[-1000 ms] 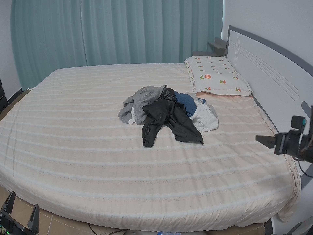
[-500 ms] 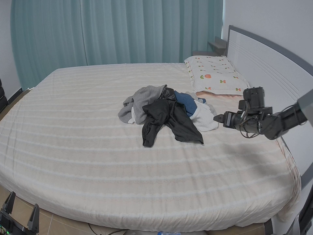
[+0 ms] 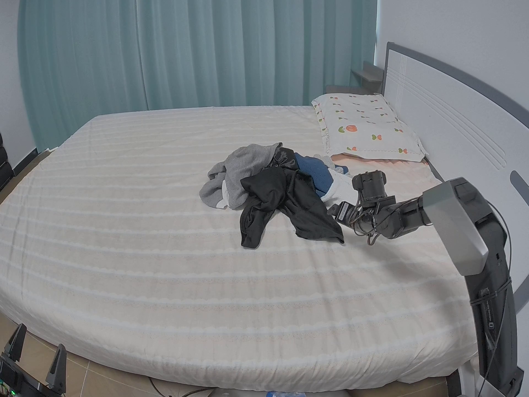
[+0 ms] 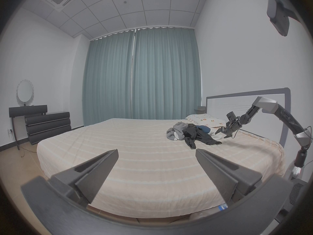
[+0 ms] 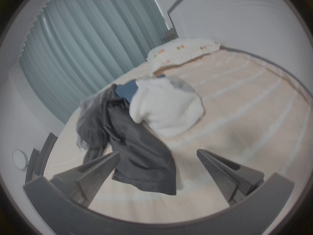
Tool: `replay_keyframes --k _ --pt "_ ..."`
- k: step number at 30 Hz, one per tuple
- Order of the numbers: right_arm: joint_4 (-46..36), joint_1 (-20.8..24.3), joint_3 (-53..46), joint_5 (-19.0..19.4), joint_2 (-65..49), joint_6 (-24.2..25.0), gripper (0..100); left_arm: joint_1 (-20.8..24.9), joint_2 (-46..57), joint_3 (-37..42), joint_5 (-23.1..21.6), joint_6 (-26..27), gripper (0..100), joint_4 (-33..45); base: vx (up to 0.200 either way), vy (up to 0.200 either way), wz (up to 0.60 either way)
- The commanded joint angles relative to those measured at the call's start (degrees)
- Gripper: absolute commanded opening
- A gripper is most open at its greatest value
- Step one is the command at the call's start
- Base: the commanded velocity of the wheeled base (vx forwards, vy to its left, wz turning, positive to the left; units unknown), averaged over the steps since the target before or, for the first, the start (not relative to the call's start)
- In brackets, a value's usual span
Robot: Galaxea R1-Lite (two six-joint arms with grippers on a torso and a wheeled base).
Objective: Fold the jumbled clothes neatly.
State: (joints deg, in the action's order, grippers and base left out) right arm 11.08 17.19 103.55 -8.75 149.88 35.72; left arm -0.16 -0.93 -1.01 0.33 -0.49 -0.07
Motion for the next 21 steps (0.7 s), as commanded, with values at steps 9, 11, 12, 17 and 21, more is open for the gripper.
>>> replay_keyframes --k 9,11,12,17,21 --pt "-1.24 0.57 7.28 1.46 6.12 5.77 100 -0.02 0.75 0.92 0.02 0.14 100 -0.10 0.000 0.000 0.00" --pt "-1.15 1.09 8.07 1.63 7.18 5.77 100 -0.02 0.75 0.92 0.02 0.14 100 -0.10 0.000 0.000 0.00" --pt "-1.24 1.18 8.69 1.63 7.62 5.77 100 -0.02 0.75 0.84 0.02 0.14 100 -0.01 0.000 0.000 0.00" --pt "-1.85 1.62 11.04 1.55 9.20 5.85 100 -0.02 0.75 0.92 0.02 0.31 100 -0.01 0.000 0.000 0.00" --pt "-1.94 2.15 11.04 1.63 9.55 5.85 0 -0.02 0.75 0.92 0.02 0.49 100 -0.10 0.000 0.000 0.00"
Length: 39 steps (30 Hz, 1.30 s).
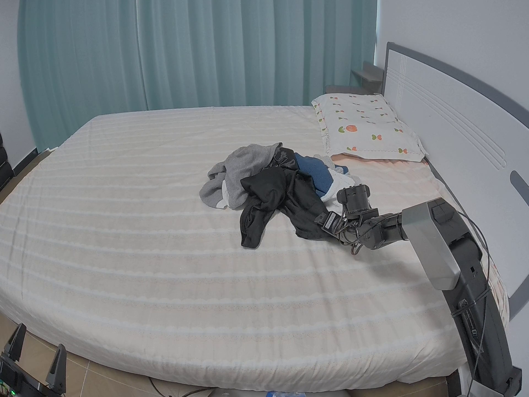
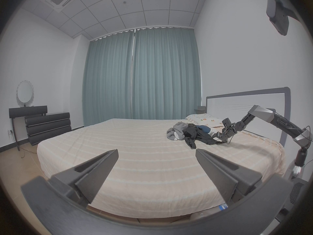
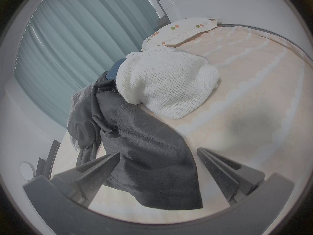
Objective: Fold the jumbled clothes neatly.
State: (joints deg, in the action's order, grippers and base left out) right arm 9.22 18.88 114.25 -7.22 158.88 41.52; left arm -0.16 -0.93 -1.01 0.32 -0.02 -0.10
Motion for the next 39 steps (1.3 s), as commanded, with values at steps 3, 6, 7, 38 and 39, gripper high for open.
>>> replay_keyframes --k 3,6,7,38,39 --pt "0.01 1.16 0.34 0.10 0.91 0.05 0 -0.02 0.75 0.92 0.03 -0.06 100 0.01 0.000 0.000 0.00" --pt "0.36 1.16 0.34 0.01 0.91 0.14 0 -0.02 0.75 0.84 0.03 -0.24 100 0.01 0.000 0.000 0.00" --pt "0.54 1.16 0.34 0.01 0.38 0.40 0 -0.02 0.84 0.92 0.03 -0.24 100 0.01 0.000 0.000 0.00" --pt "28.58 7.75 -62.04 14.69 -66.59 12.44 0 0.25 -16.30 -22.63 -0.49 -10.61 100 -7.29 0.000 0.000 0.00" --pt "29.10 7.75 -61.43 14.78 -67.83 12.53 0 0.33 -17.88 -23.69 -0.67 -10.00 100 -7.29 0.000 0.000 0.00"
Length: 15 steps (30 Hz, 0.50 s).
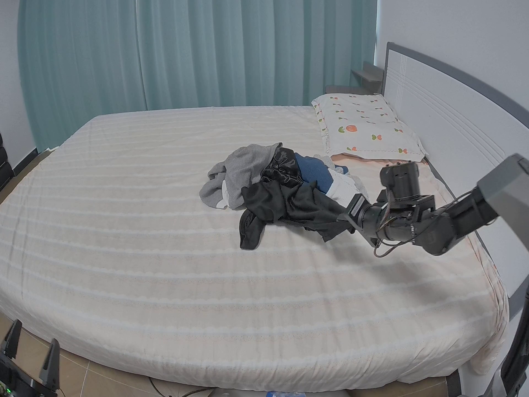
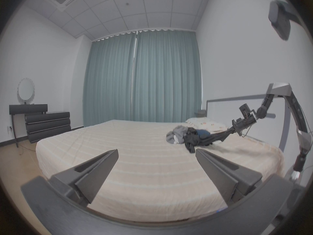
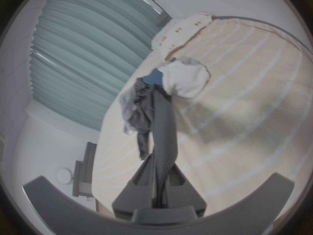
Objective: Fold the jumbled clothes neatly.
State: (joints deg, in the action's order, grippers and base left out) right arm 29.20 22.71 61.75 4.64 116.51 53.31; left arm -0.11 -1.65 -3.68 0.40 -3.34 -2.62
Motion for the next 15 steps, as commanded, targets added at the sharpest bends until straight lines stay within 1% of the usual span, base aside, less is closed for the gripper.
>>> replay_keyframes --k 1,3,5,6,7,8,9,10,12,15 --pt "9.74 3.83 -8.13 2.91 -26.68 0.92 0 0.37 -18.74 -21.81 -0.93 -5.80 100 -4.67 0.000 0.000 0.00" --pt "10.71 3.48 -6.02 3.44 -29.23 1.97 0 1.34 -23.14 -21.54 -2.86 -1.85 100 -4.23 0.000 0.000 0.00" --pt "11.15 4.01 -6.20 3.79 -29.32 1.97 0 2.22 -27.80 -20.40 -5.32 1.76 100 -4.59 0.000 0.000 0.00" --pt "11.23 4.18 -5.41 3.62 -29.67 1.53 0 2.39 -30.52 -20.22 -6.20 2.99 100 -4.67 0.000 0.000 0.00" --pt "11.23 4.18 -5.32 3.70 -29.76 1.53 0 2.39 -30.96 -20.22 -6.38 3.16 100 -4.67 0.000 0.000 0.00" --pt "11.15 3.83 -4.18 4.50 -30.90 1.53 0 2.48 -36.41 -20.49 -7.52 4.48 100 -5.03 0.000 0.000 0.00" --pt "10.79 3.83 -4.00 4.50 -31.08 1.53 0 2.57 -37.29 -20.58 -7.70 4.66 100 -5.11 0.000 0.000 0.00" --pt "10.44 4.27 -4.53 4.58 -30.99 1.18 0 3.80 -41.68 -20.66 -8.58 5.27 100 -5.99 0.000 0.000 0.00" --pt "10.71 5.06 -4.53 4.67 -30.37 -0.22 0 7.32 -47.05 -20.49 -8.84 4.92 100 -7.93 0.000 0.000 0.00" --pt "10.53 5.68 -4.70 4.76 -29.32 -0.58 0 12.59 -54.25 -20.22 -8.75 2.81 100 -10.83 0.000 0.000 0.00"
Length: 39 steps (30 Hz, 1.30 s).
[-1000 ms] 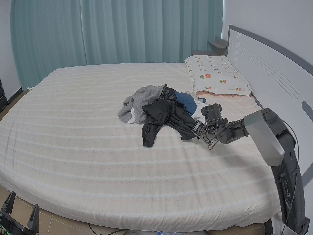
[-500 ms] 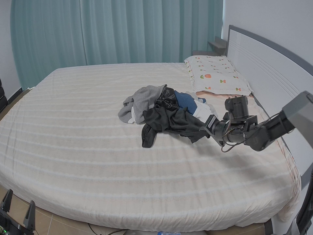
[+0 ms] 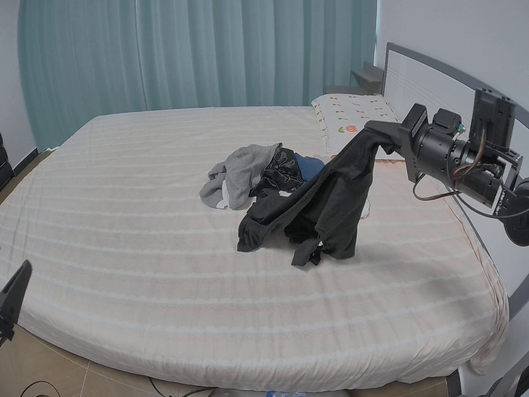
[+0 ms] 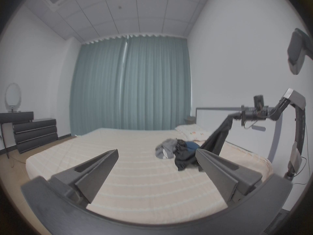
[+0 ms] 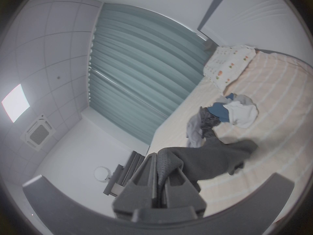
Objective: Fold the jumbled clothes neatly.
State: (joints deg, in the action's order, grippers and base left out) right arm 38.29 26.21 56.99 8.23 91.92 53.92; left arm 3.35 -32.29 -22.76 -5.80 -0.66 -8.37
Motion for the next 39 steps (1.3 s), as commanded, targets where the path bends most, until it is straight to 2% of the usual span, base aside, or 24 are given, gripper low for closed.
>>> replay_keyframes --k 1,6,9,13,14,15,21,26,28,29,34,39 --pt "1.79 2.79 -0.13 1.00 -3.94 -1.36 0 10.89 -25.89 -1.15 -2.63 -0.75 100 -5.86 0.000 0.000 0.00" --pt "1.96 4.46 0.31 1.00 -2.97 -1.45 0 17.39 -37.76 -1.15 -2.63 -3.65 100 -9.82 0.000 0.000 0.00" --pt "1.96 5.08 0.58 0.91 -2.97 -1.45 0 18.27 -43.29 -1.15 -2.55 -4.26 100 -12.54 0.000 0.000 0.00" --pt "1.96 5.17 0.75 0.82 -2.80 -1.45 0 20.82 -54.81 -2.03 -2.72 -8.04 100 -18.61 0.000 0.000 0.00" --pt "1.96 5.17 0.75 0.82 -2.80 -1.45 0 20.82 -54.81 -2.03 -2.72 -8.04 100 -18.61 0.000 0.000 0.00" --pt "1.96 5.17 0.84 0.82 -2.62 -1.45 0 22.05 -59.64 -2.90 -2.55 -9.54 100 -20.98 0.000 0.000 0.00" --pt "2.05 5.17 0.93 0.56 -2.00 -2.24 0 24.07 -73.70 -6.95 -1.93 -11.91 100 -29.15 0.000 0.000 0.00" --pt "2.05 4.99 0.93 0.47 -2.09 -2.33 0 24.25 -84.60 -13.45 2.64 -12.44 100 -33.11 0.000 0.000 0.00" --pt "2.05 4.99 0.93 0.47 -2.09 -2.33 0 24.25 -84.95 -13.71 2.73 -12.44 100 -33.20 0.000 0.000 0.00" --pt "2.05 4.99 0.84 0.47 -2.09 -2.33 0 24.42 -89.26 -17.67 4.40 -12.79 100 -33.46 0.000 0.000 0.00" --pt "2.05 4.99 0.84 0.47 -2.18 -2.33 0 25.83 -96.12 -25.84 5.63 -18.15 100 -33.46 0.000 0.000 0.00" --pt "2.05 4.99 0.84 0.47 -2.71 -2.33 0 25.83 -101.30 -32.08 6.07 -18.68 100 -33.64 0.000 0.000 0.00"
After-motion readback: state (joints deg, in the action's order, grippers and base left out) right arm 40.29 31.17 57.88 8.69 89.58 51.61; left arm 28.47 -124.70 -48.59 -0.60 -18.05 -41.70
